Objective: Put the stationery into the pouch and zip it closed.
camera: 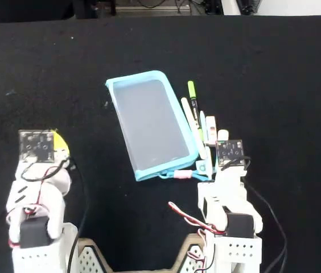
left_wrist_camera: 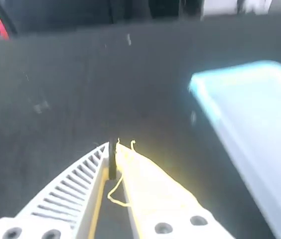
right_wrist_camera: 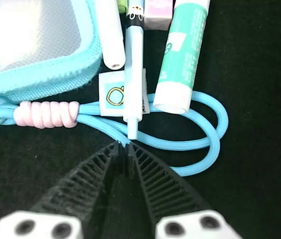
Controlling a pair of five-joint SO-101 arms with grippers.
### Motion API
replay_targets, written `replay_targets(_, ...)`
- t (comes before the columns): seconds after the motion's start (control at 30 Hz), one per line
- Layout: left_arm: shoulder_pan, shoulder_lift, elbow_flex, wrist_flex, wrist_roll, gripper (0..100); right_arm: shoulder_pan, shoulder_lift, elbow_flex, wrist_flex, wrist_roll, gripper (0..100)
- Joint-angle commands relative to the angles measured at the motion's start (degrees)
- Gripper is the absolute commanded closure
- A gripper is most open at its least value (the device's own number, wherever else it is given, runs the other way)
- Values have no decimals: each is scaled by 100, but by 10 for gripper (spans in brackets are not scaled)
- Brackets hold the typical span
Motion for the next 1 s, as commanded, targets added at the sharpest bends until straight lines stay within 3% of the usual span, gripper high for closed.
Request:
replay_targets(0.0,57,-26,-1341,554,176,903,-53,-426,-48,9,-9,986)
replay_targets(0.07,57,-26,-1534,800,255,868,-53,-426,-48,9,-9,986)
replay_targets(0.3,66,413,-1393,949,387,880,-53,-426,-48,9,-9,986)
replay_targets(0.67,75,3903,-1684,123,413,880,-53,-426,-48,9,-9,986)
replay_targets(0.83,75,4844,-1631,-229,448,879,-53,-426,-48,9,-9,986)
replay_targets(0.97,66,5196,-1640,-229,967,879,-53,-426,-48,9,-9,986)
